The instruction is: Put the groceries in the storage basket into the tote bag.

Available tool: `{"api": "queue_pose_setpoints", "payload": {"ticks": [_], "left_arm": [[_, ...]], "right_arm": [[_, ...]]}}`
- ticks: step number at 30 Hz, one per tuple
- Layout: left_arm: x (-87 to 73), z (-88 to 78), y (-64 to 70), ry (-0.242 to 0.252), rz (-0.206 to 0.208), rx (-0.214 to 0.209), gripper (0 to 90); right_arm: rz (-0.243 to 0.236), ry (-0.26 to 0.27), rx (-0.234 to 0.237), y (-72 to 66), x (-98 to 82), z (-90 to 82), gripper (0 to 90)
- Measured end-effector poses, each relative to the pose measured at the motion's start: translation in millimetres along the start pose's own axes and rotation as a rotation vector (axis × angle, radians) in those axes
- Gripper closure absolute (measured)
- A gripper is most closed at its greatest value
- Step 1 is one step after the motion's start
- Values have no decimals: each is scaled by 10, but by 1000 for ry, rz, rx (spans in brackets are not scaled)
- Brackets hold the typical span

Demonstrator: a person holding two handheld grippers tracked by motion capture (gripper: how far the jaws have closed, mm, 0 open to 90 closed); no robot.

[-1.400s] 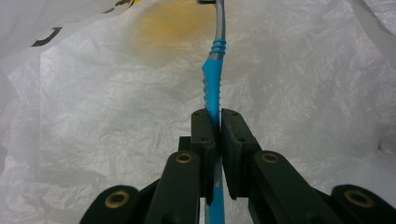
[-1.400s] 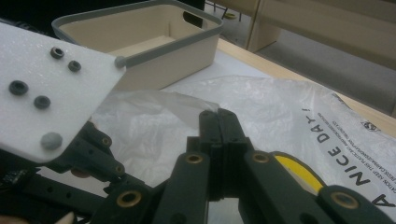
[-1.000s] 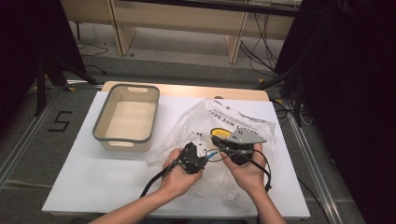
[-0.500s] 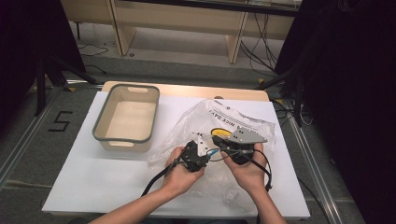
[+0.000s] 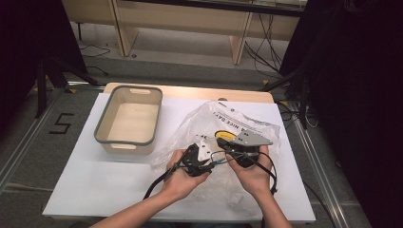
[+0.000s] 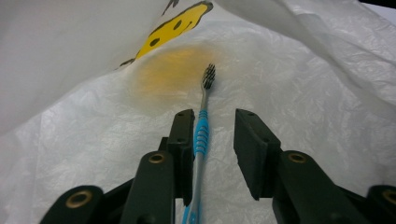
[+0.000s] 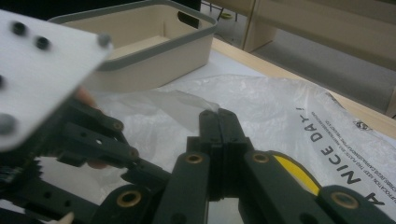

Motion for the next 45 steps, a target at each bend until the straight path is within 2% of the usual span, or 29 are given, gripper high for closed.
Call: {"api": "queue_pose_setpoints", "payload": {"ticks": [4,6,7,14,19,32,45], "left_arm": [[-30,-130,-11,-14,-6,-18,603],[-48,-219,-43,-19,-50,-46,591],[-53,-245,-50,-22,-59,-51,580],[-160,-457,-97,-28,-40,-64,509],[-236,-623,-161,-30,-28,-56,456],[-424,-1022,-380,5,-39,4,429],[-547,-1419,-680,72,-105,102,459]], "right_arm": [[0,-3,0,2,-2,-4,900],[-2,-4,-1,2,-3,-7,900],[-1,-3,-1,3,-4,-6,900],[-2,-3,1,-3,-5,-3,900],[0,-6,-1,2,-14,-5,900],[0,-10,0,-3,-18,-6,900],[4,-10,-2,-2,-23,-9,900]]}}
Point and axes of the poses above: each handheld gripper's, and its own axes: z roughly forward along the jaws, x roughly out of its top, y roughly to its right, the point moved 1 cm from there along z, roughly forward along the jaws, and after that the axes turned 6 degrees about -z, right-handed, at the moved point
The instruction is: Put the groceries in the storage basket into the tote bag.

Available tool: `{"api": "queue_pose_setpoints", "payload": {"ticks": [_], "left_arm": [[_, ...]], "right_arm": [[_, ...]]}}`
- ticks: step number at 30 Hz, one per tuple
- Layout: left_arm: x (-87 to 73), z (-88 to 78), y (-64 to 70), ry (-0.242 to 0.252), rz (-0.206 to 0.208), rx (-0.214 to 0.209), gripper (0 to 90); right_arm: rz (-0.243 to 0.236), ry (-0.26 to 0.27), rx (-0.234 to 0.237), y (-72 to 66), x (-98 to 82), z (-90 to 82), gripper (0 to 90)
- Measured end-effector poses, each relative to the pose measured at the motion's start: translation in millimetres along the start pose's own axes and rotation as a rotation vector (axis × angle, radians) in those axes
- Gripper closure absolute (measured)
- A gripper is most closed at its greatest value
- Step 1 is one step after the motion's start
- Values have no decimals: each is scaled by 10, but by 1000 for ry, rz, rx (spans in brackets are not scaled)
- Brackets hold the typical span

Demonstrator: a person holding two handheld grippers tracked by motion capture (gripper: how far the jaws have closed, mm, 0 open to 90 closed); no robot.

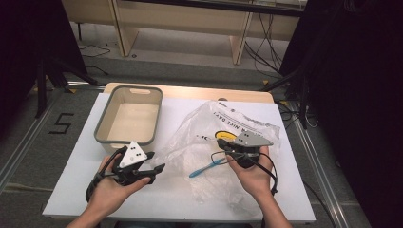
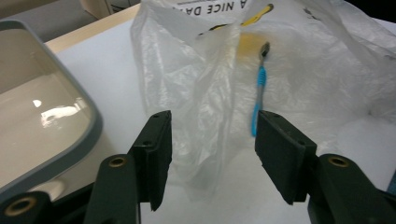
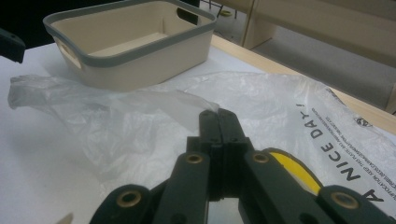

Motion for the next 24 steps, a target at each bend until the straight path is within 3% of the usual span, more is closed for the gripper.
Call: {"api": "queue_pose_setpoints", "payload": {"ticks": [3,8,13,24], "left_arm": [[-58,-6,-68,-8,-7,16,448],[-186,74,-166,-83,-1,12,399],[-247,154,-183,-105,20,6,393],[-291,238,-179,-79,9,-2,580]], "right_arm": [[-2,-1,3,-7,-3,6,900],[-3,-2,1,-5,-7,8,900],[-2,-5,1,-9,-7,11,900],[-2,-1,2,-12,4,17,900]]}}
Point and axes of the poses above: each handheld gripper's, and its own axes: z roughly forward along the jaws, x roughly out of its top, y roughly to its right, the point moved 1 cm from there along z, roughly forward along the jaws, and after that the axes turned 6 degrees about -z, right-handed, at the moved point
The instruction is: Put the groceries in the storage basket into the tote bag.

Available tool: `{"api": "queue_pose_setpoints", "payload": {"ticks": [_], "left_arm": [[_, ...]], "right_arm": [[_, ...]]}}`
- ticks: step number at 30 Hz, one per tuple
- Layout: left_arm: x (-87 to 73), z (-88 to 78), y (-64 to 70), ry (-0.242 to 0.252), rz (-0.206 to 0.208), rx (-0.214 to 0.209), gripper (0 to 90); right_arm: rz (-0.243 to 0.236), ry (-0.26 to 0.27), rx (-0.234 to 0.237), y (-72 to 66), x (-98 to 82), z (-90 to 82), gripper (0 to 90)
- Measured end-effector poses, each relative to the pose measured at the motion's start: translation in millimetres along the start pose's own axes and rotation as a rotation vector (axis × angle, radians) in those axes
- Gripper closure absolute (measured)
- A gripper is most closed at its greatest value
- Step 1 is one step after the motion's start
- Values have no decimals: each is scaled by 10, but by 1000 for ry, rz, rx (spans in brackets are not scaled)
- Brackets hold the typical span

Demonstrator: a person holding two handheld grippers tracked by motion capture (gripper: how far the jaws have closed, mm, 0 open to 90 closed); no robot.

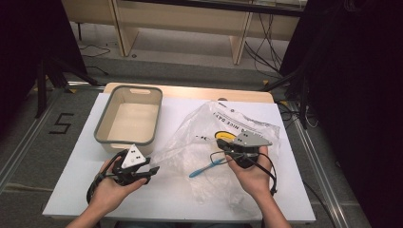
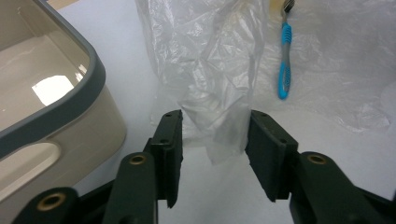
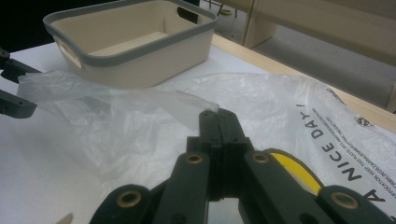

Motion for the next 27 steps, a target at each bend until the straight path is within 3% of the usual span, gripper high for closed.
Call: {"api": "queue_pose_setpoints", "payload": {"ticks": [9,27], "left_arm": [[-5,-25,-13,19,0,14,623],[-19,-30,-5,21,-5,22,589]], "right_arm": [[0,-4,4,-14,6,6,900],[-10,-13,20,-48,-14,-1,900]]}}
Point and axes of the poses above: each handheld gripper's, and its own axes: z roughly forward along the jaws, x roughly out of its top, y roughly to its right, the point moved 1 cm from there along z, roughly forward along the jaws, and after that the axes turned 6 degrees about -z, right-handed, at the moved point
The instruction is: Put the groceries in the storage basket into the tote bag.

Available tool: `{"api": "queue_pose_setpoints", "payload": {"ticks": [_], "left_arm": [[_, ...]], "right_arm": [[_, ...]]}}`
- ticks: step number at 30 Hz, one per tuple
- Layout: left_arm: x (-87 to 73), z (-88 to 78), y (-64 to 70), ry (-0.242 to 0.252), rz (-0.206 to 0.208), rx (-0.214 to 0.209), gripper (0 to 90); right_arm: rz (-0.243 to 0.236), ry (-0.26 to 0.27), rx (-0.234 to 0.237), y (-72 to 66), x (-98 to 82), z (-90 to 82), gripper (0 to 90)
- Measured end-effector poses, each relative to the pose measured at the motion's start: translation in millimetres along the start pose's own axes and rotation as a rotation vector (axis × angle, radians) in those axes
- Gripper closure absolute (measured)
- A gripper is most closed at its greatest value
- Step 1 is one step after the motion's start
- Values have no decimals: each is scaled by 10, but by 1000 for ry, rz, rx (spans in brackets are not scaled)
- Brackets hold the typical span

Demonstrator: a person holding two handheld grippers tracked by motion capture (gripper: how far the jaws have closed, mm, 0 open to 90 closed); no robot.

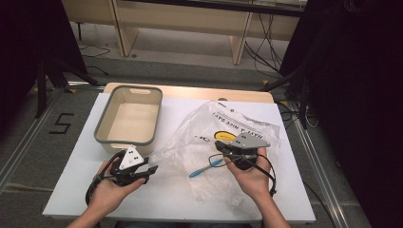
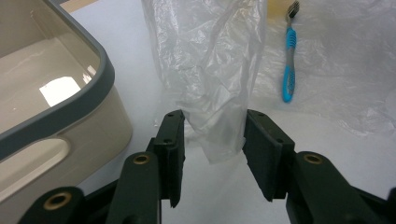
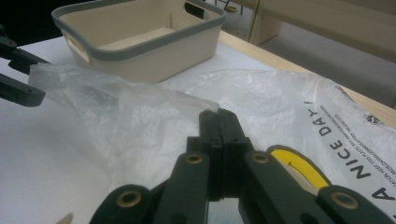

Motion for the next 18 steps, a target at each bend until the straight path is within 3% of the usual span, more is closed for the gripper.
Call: {"api": "queue_pose_setpoints", "payload": {"ticks": [18], "left_arm": [[1,7,13,-1,1,-3,590]], "right_arm": [[-19,-28,42,-122,-58,9,900]]}}
Point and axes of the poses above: each handheld gripper's, and its own axes: z roughly forward along the jaws, x roughly out of its top, y roughly to its right, the point moved 1 cm from there along z, roughly forward along the jaws, and after that the axes turned 6 degrees about -z, right-handed, at the moved point
